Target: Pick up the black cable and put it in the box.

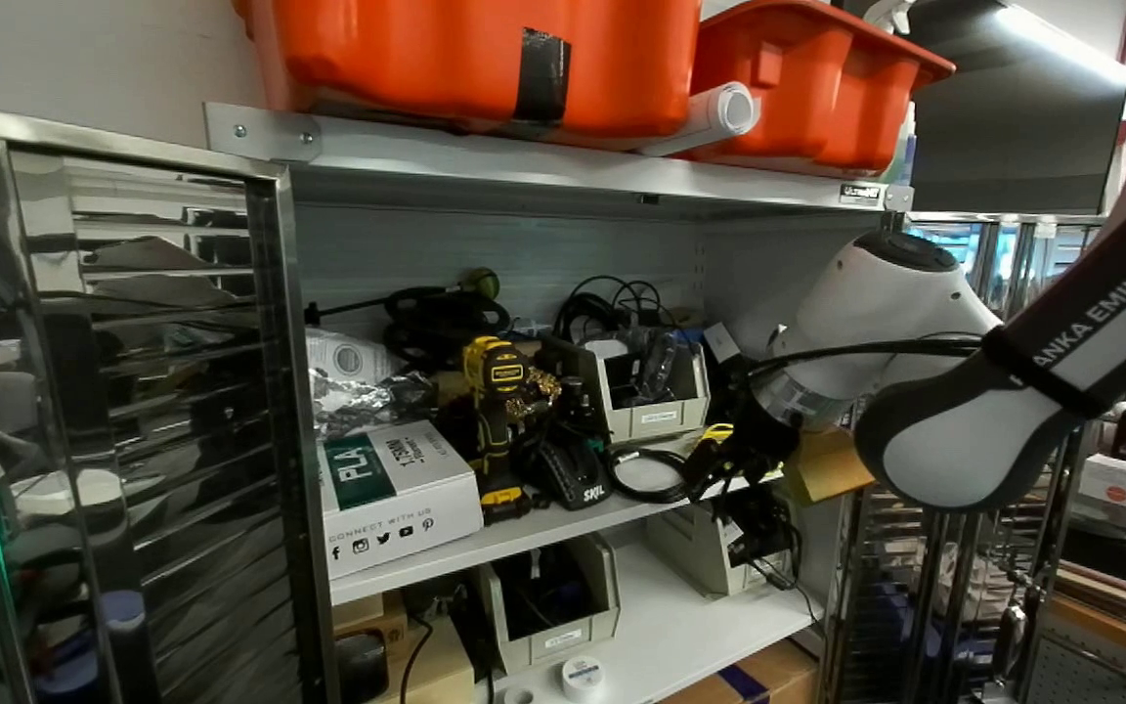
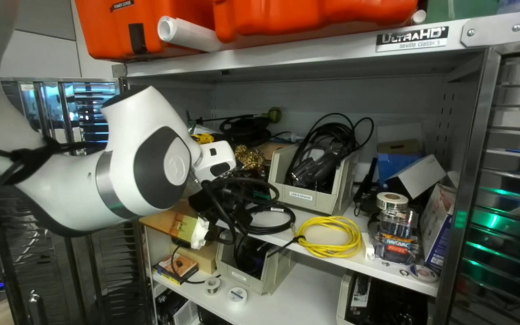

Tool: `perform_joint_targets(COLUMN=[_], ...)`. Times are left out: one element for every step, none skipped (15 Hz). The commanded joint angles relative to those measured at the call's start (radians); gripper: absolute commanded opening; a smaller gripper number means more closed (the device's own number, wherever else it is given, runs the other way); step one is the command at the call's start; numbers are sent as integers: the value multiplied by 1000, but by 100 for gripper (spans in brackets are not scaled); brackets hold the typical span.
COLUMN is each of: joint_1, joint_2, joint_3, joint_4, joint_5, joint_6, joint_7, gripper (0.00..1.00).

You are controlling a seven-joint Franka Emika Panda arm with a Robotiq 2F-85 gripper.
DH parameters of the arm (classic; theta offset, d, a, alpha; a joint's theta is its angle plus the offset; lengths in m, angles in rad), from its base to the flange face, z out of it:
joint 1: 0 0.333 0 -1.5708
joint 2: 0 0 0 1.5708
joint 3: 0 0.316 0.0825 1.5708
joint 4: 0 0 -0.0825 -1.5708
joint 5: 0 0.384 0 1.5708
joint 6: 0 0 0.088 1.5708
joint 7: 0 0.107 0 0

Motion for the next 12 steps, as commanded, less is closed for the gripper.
perform_joint_targets(joint_1=[-22,-27,-27,-26,-25,39,51,64,24,27,19,12], joint_2=[56,65,82,99,114,128,141,148,156,167,180,190], joint_3=[-14,-17,-17,-12,-8,-35,-25,-18,21,32,51,63], joint_4=[33,40,47,56,69,68,83,98,123,141,160,176], joint_5=[11,18,42,66,91,255,319,408,352,384,394,404], joint_6=[131,162,194,216,229,234,219,203,188,183,177,173], joint_7=[96,123,142,162,182,83,95,77,174,170,187,197], gripper=[100,100,100,100,100,100,100,100,100,100,100,100])
